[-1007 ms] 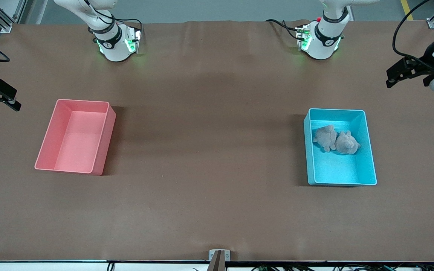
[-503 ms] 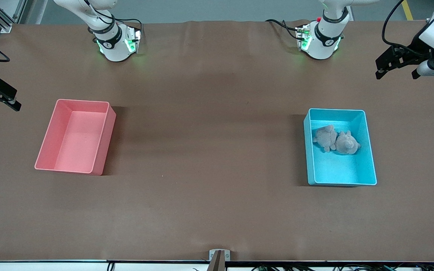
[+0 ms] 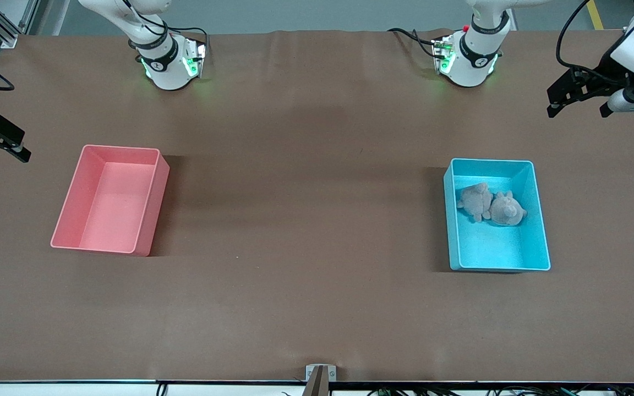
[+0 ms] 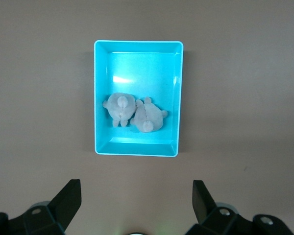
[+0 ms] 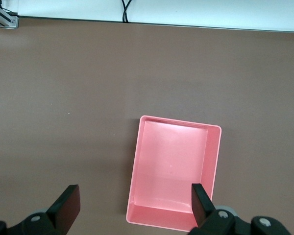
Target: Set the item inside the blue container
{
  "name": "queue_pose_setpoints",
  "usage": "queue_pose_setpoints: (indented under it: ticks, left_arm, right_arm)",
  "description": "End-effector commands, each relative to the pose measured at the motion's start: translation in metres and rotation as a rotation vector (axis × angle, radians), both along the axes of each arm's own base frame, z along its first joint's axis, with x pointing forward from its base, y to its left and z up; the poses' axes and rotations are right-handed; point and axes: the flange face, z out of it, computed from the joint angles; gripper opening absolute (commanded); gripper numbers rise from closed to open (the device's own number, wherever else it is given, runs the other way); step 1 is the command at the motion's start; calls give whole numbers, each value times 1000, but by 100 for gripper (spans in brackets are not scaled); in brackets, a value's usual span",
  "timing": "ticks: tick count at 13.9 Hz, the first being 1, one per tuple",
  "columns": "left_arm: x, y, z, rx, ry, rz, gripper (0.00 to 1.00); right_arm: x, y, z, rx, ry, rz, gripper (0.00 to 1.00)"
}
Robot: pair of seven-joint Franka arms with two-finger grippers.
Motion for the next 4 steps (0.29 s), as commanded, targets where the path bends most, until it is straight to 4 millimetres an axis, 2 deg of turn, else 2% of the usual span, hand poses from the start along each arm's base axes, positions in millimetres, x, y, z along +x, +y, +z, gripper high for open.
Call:
queue_pose_setpoints:
  ticks: [1,4]
  left_arm:
    - [-3,2,7,-27,-15,-11,100]
    - [1,4,10,-31,-19,-7,100]
  right_arm:
    - [0,-3,3,-16,1,-4,100]
    - [0,-3,3,-16,2,-4,100]
